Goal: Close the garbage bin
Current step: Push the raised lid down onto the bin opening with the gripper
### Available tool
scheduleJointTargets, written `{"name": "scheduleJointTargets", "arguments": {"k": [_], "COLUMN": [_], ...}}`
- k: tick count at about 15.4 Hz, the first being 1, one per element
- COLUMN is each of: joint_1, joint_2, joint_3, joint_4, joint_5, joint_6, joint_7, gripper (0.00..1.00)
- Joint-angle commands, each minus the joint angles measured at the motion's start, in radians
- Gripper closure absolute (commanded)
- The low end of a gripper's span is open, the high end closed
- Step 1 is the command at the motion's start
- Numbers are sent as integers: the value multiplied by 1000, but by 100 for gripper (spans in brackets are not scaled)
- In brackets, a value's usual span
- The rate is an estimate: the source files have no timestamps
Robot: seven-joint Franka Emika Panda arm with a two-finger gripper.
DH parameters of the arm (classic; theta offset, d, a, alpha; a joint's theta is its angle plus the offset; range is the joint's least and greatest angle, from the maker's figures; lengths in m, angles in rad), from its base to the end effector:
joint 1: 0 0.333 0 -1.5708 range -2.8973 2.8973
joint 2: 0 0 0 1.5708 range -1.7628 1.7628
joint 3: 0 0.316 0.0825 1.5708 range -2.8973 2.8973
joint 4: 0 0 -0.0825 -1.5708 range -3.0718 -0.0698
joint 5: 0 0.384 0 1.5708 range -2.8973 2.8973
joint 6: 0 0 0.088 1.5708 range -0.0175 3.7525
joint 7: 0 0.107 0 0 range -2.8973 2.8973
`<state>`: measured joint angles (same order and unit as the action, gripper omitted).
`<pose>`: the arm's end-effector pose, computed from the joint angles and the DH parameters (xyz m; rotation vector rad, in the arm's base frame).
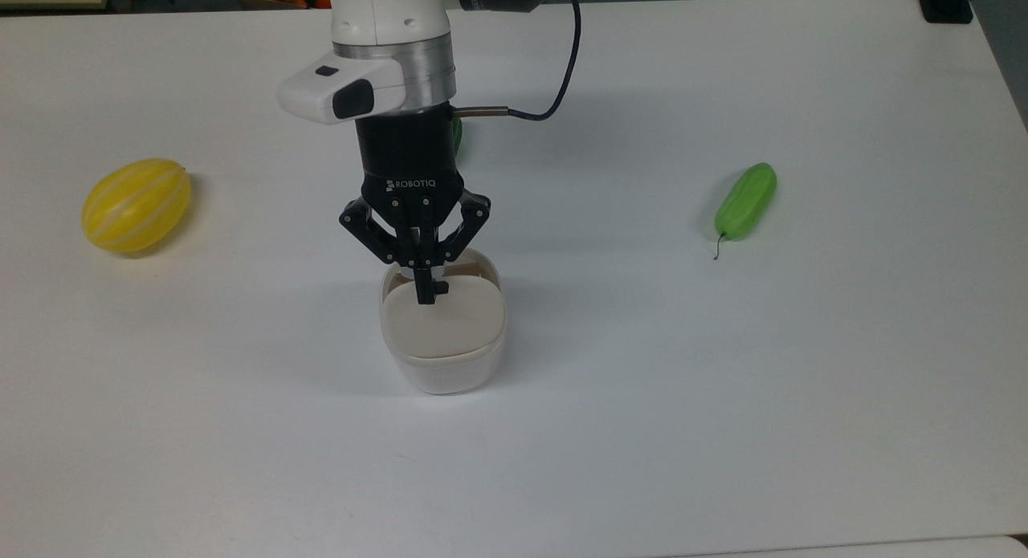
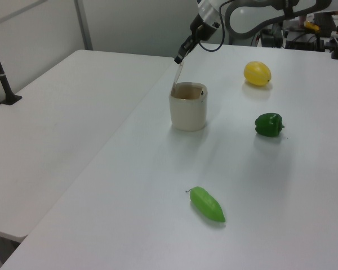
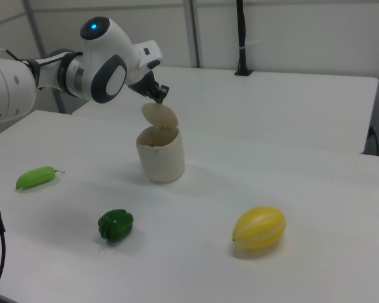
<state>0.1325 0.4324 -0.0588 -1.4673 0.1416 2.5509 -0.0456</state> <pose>0.7296 0.0602 0.5080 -2.8818 -0.0606 -0.9719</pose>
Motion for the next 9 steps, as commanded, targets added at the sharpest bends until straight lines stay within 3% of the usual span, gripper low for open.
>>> {"name": "scheduleJointTargets", "arguments": {"k": [1, 5, 9], "joint_1": [-2, -7, -4], "joint_2": [-20, -41, -32], "joint_3": [-9, -10, -10], "joint_4": [16, 18, 12], "joint_5": [16, 15, -2], "joint_6": [-157, -303, -324], "joint_7": [6, 4, 1], "gripper": [100, 100, 100]}}
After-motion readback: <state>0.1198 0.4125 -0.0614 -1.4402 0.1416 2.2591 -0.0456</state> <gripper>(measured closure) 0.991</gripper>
